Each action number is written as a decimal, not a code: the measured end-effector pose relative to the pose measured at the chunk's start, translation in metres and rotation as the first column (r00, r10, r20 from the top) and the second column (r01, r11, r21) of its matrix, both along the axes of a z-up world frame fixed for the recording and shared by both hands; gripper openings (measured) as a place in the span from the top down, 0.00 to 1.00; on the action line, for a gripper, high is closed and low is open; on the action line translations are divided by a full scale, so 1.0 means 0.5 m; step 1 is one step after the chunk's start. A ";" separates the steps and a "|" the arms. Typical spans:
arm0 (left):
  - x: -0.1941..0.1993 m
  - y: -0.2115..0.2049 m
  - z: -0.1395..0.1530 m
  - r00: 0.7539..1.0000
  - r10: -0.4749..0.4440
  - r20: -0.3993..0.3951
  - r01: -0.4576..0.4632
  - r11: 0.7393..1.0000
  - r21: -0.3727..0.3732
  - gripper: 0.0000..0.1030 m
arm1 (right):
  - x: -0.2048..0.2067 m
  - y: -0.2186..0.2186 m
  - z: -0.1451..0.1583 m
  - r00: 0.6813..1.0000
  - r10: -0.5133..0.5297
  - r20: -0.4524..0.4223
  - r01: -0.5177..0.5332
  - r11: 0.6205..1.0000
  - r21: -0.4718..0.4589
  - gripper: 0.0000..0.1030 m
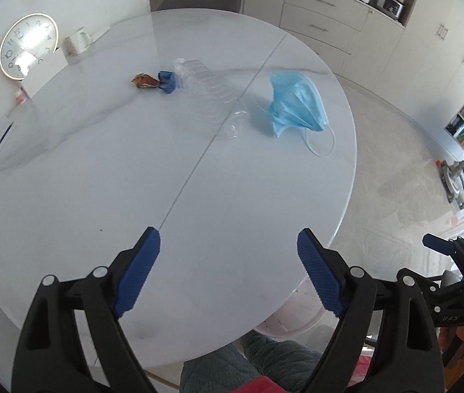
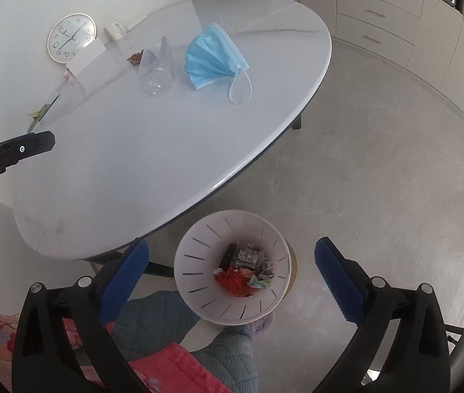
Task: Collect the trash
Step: 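Move both grippers back over the table toward the brown wrapper and bottle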
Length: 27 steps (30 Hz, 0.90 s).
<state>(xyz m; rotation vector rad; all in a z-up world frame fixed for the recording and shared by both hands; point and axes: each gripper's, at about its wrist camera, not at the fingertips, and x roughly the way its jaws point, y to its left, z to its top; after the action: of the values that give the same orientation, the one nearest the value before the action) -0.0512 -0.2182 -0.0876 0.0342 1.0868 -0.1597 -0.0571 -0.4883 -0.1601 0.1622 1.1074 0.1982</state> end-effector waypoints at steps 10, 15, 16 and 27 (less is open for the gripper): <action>0.060 0.099 0.044 0.996 0.076 0.048 -0.076 0.997 -0.010 0.07 | 0.082 0.026 0.084 0.996 -0.050 0.075 0.049 0.999 0.020 0.02; 0.109 0.132 0.045 0.996 0.082 0.047 -0.082 0.997 -0.002 0.07 | 0.131 0.070 0.100 0.996 -0.038 0.085 0.036 0.999 0.022 0.02; 0.119 0.139 0.044 0.996 0.080 0.047 -0.080 0.997 0.004 0.07 | 0.141 0.078 0.102 0.996 -0.034 0.088 0.032 0.999 0.021 0.02; 0.255 0.216 0.022 0.996 0.072 0.055 -0.072 0.997 0.002 0.07 | 0.277 0.218 0.133 0.993 0.046 0.106 -0.046 0.999 0.001 0.02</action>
<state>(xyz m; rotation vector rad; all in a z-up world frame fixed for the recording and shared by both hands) 0.0764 -0.1102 -0.0766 0.0033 1.0324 -0.0913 0.0815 -0.3795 -0.0938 0.1281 1.0055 0.2475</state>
